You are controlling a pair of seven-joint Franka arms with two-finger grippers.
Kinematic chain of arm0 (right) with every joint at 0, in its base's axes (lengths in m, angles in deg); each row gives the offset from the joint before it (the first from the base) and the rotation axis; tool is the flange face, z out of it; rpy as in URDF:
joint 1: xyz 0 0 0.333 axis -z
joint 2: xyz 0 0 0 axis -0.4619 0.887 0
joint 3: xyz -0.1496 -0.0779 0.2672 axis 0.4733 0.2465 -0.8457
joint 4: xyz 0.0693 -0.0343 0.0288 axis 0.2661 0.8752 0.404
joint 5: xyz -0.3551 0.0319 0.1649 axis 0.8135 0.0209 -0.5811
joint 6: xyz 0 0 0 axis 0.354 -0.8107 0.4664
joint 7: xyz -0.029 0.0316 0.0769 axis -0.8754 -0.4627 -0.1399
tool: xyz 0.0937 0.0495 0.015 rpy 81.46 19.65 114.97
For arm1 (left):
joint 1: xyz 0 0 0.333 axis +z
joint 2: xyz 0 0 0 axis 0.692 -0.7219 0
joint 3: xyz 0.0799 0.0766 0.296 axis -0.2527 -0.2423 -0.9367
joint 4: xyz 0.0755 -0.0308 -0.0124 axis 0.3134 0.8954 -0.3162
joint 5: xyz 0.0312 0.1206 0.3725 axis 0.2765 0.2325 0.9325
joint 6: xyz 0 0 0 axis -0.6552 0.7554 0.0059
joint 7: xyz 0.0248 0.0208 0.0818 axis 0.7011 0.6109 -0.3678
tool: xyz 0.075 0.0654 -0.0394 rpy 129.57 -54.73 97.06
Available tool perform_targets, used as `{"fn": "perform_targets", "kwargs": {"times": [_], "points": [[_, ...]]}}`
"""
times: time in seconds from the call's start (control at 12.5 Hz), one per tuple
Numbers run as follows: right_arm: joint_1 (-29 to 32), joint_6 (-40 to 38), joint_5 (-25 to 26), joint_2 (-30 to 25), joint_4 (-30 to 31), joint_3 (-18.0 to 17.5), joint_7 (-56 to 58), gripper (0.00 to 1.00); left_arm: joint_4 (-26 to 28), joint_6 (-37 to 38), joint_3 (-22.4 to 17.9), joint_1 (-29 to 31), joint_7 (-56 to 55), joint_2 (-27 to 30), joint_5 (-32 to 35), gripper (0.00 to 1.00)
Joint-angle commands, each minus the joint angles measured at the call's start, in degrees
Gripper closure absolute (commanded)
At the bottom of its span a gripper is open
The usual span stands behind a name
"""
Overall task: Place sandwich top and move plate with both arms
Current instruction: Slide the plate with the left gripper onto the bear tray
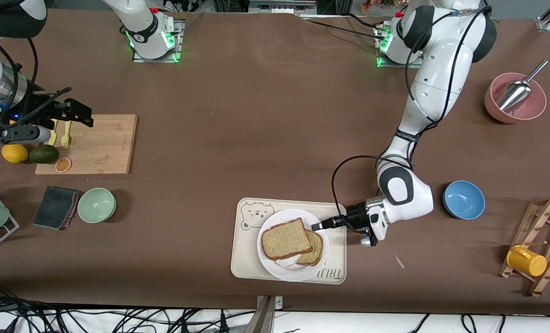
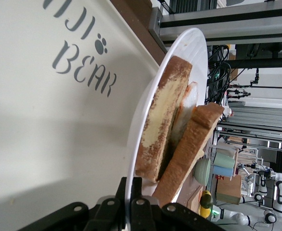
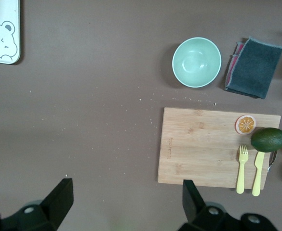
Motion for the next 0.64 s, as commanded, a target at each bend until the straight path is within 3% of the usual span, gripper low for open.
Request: {"fn": "perform_targets", "kwargs": {"times": [0.0,0.4,0.48,0.56], "points": [[0.19,0.47,0.76,-0.5,0.55,-0.16,0.81,0.0,-4.45,-1.33,0.17,-1.45,-0.42,-3.1,-2.33,1.0],[0.19,0.47,0.76,-0.42,0.55,-0.16,0.72,0.0,-3.83,-1.25,0.09,-2.24,-0.68,-3.98,-2.16,1.0],[0.19,0.47,0.76,-0.42,0.55,-0.16,0.72,0.0,-3.74,-1.07,0.17,-1.81,-1.64,-3.72,-1.72,0.95],[0.19,0.47,0.76,-0.42,0.64,-0.16,0.72,0.0,-3.66,-0.98,0.09,-1.8,-2.43,-3.63,-1.63,0.46]]}}
